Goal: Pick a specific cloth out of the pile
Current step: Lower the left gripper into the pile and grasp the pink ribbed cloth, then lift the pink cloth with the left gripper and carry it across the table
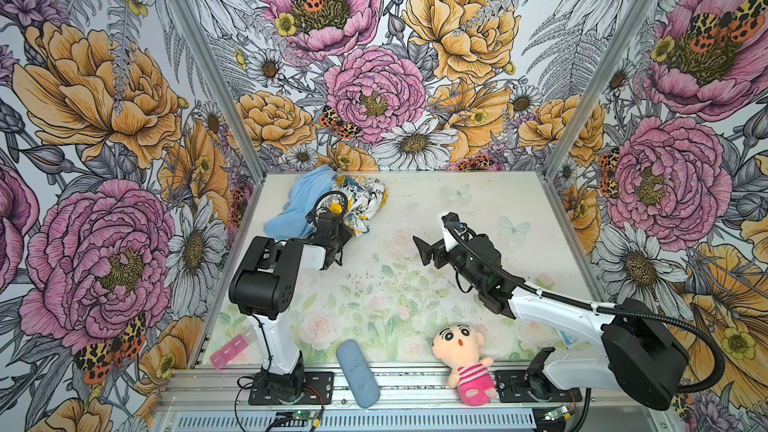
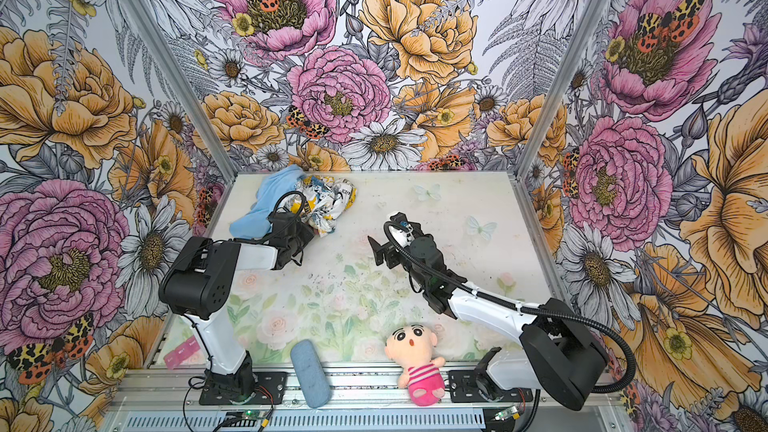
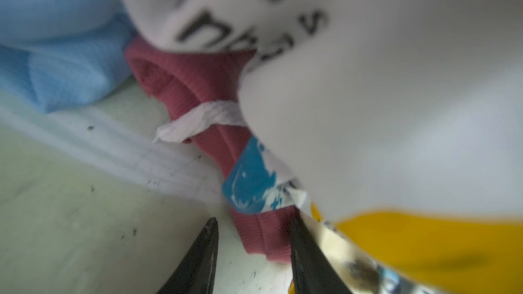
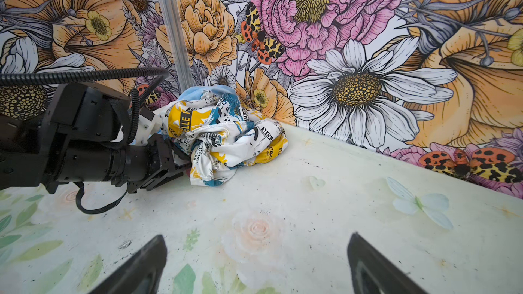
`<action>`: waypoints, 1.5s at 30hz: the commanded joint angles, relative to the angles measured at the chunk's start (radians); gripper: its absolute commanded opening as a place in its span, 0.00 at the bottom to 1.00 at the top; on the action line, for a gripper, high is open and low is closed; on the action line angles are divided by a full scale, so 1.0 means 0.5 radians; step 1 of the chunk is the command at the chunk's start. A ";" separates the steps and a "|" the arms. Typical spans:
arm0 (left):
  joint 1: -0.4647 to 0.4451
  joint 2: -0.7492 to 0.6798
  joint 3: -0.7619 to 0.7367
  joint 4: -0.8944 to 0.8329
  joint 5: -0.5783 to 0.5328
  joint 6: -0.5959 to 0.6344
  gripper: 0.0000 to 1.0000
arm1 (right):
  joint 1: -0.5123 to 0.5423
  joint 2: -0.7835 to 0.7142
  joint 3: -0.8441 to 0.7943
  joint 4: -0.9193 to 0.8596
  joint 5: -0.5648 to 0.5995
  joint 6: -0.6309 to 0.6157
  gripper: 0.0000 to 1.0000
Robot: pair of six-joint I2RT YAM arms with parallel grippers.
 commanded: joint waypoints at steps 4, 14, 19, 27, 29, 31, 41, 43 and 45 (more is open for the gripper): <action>0.023 0.106 0.056 0.016 -0.075 -0.053 0.39 | -0.025 -0.039 -0.022 -0.002 0.002 0.018 1.00; 0.028 -0.037 0.018 0.064 -0.109 0.022 0.00 | -0.032 -0.034 -0.021 -0.002 -0.016 0.026 1.00; 0.027 -0.367 -0.005 -0.050 -0.200 0.177 0.00 | -0.035 -0.036 -0.019 -0.006 -0.023 0.029 0.99; 0.139 -0.848 0.456 -0.631 -0.242 0.549 0.00 | -0.039 -0.028 -0.022 -0.005 -0.021 0.041 0.99; 0.194 -0.913 0.641 -0.746 -0.227 0.620 0.00 | -0.041 -0.029 -0.016 -0.005 -0.035 0.046 0.99; 0.234 -0.948 0.831 -0.848 -0.217 0.677 0.00 | -0.044 -0.035 -0.021 -0.007 -0.035 0.055 1.00; -0.065 -0.887 1.600 -0.968 0.126 0.914 0.00 | -0.185 -0.143 -0.024 -0.150 0.183 0.225 1.00; -0.229 -0.773 1.764 -0.946 0.329 0.988 0.00 | -0.284 -0.208 0.016 -0.348 0.326 0.350 0.99; -0.413 -0.589 2.022 -1.012 0.526 1.068 0.00 | -0.409 -0.315 0.064 -0.598 0.447 0.472 0.99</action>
